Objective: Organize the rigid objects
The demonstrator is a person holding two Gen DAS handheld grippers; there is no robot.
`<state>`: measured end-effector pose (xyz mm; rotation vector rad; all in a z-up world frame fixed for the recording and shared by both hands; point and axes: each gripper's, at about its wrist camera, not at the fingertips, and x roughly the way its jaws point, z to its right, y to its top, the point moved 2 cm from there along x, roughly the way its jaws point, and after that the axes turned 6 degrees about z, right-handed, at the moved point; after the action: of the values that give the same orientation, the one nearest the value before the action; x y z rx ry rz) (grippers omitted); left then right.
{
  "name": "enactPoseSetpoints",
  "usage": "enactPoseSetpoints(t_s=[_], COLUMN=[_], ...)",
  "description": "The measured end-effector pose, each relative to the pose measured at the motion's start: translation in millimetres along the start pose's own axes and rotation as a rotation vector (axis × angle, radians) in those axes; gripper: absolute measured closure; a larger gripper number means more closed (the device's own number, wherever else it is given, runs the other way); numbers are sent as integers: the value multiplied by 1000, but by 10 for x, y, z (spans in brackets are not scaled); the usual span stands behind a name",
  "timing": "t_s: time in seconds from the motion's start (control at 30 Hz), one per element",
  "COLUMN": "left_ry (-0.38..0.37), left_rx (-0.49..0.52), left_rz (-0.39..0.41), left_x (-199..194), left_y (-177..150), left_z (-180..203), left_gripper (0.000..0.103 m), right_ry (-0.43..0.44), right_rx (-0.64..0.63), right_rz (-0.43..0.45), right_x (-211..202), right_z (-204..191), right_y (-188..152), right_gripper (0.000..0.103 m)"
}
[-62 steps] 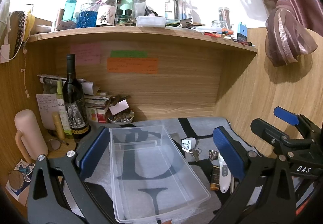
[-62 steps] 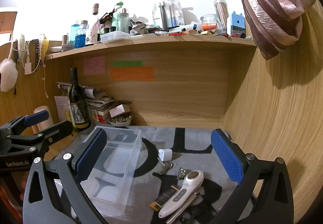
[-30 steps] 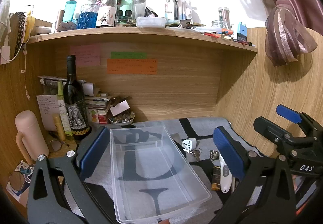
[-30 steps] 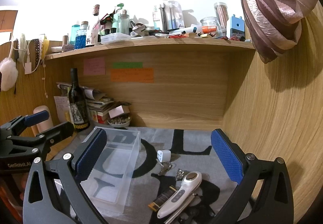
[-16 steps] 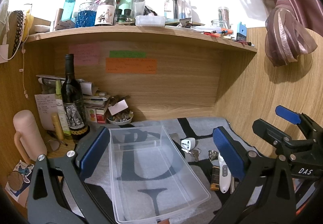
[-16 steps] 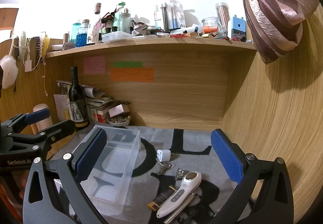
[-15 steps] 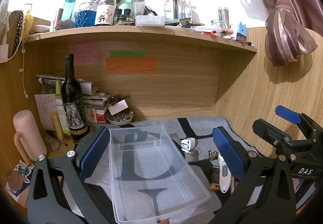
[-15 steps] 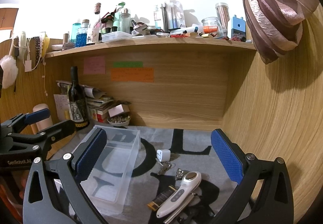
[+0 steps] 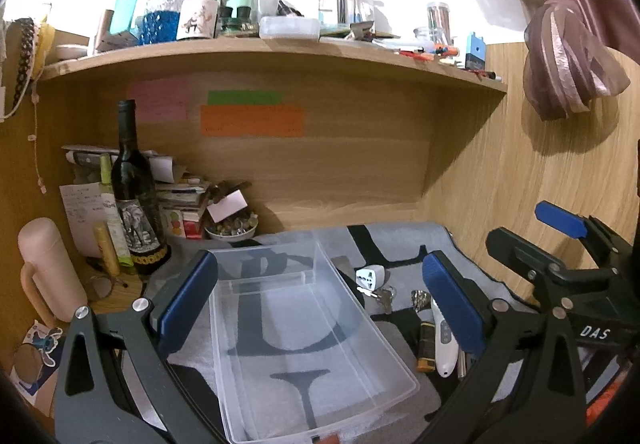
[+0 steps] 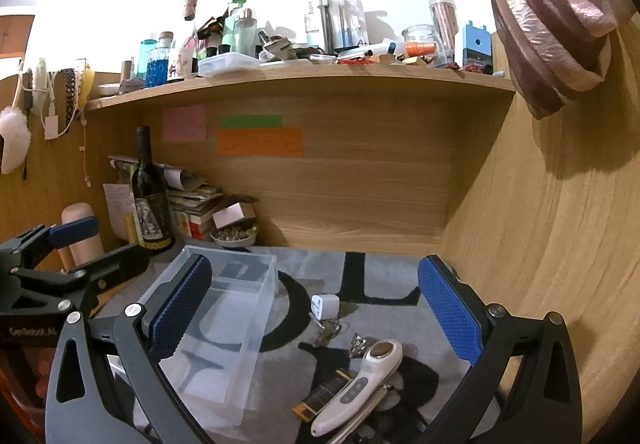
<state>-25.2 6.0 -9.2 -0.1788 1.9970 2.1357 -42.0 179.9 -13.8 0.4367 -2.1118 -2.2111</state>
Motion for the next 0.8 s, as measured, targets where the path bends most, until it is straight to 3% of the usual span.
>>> enactPoseSetpoints(t_s=[0.17,0.23,0.47,0.53,0.63,0.8], left_ry=[3,33,99,106,90,52], left_rx=[-47,-66,-92,-96,-125,-191], left_rz=[-40,-65,-233,-282,-375,-481], left_x=[115,180,532,622,777,950], left_y=[-21,-44,-276,-360,-518,-737], left_z=[-173,-281,-684,-775,-931,-1087], left_gripper=[0,17,32,42,59,72], right_ry=[16,9,-18,-36,-73,-115], right_rx=[11,9,3,0,4,16], right_rz=[-24,-39,-112,-141,-203,-306], right_x=[151,222,489,569,711,902], right_z=[-3,4,56,104,212,391], right_y=[-26,-55,-154,-202,-302,-504], right_gripper=[0,1,3,5,11,17])
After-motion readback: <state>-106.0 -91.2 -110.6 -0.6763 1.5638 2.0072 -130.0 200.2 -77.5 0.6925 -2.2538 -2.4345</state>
